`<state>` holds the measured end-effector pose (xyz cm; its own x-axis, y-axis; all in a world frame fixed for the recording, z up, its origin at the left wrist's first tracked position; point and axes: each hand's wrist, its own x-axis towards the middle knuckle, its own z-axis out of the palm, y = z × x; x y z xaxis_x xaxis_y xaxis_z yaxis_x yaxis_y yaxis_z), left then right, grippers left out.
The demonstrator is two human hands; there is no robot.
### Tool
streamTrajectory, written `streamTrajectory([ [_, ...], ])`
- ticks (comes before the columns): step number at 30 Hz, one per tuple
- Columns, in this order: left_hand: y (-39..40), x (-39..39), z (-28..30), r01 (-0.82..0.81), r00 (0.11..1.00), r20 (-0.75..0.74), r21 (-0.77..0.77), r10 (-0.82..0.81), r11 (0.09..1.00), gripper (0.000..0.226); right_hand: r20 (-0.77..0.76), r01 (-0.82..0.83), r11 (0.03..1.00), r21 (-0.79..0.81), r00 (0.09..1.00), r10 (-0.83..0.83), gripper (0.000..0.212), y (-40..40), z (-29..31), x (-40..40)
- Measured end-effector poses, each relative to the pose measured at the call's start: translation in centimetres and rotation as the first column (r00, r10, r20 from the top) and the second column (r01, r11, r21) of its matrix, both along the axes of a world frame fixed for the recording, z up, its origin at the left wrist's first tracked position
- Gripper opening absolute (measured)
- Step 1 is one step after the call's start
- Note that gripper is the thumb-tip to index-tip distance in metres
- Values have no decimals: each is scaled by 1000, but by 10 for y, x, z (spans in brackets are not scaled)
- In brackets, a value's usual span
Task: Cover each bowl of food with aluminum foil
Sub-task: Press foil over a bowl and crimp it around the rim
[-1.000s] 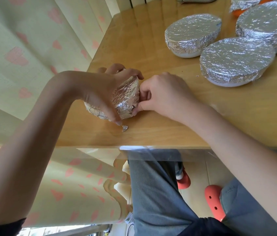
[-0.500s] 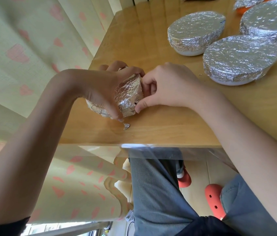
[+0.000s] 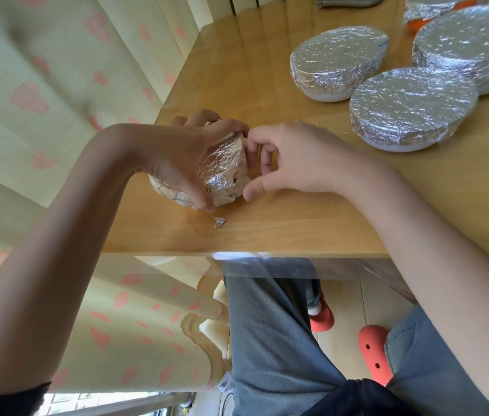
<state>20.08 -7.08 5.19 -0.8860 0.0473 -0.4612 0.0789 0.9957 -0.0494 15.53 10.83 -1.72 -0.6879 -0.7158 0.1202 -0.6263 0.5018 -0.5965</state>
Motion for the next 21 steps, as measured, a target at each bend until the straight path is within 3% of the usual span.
streamTrajectory([
  [3, -1, 0, 0, 3, 1000, 16, -8, -3, 1000, 126, 25, 64, 990, -124, 998, -61, 47, -4, -1, 0],
  [7, 0, -1, 1, -22, 1000, 13, -24, 22, 999, 123, -16, 119, 984, -132, 992, -122, 44, -9, 1, 0],
  [11, 4, -3, -1, -116, 993, -10, -43, 115, 992, 124, -29, 124, 981, -148, 991, -130, 18, 4, -7, 10],
  [12, 4, -3, -2, -136, 991, -9, -61, 136, 989, 130, -7, 112, 984, -139, 993, -114, 18, 8, -9, 15],
  [14, 5, 1, -1, -153, 988, 11, -93, 155, 984, 141, 26, 97, 993, -62, 995, -96, 40, 11, -14, 28],
  [17, 0, 6, 7, -131, 991, 20, -41, 132, 991, 147, -176, 164, 975, 149, 975, -137, 73, -3, -24, 43],
  [21, -8, 8, 3, -38, 997, 66, 21, 36, 999, 143, -251, 256, 966, -28, 934, -254, 56, -21, -25, 46],
])
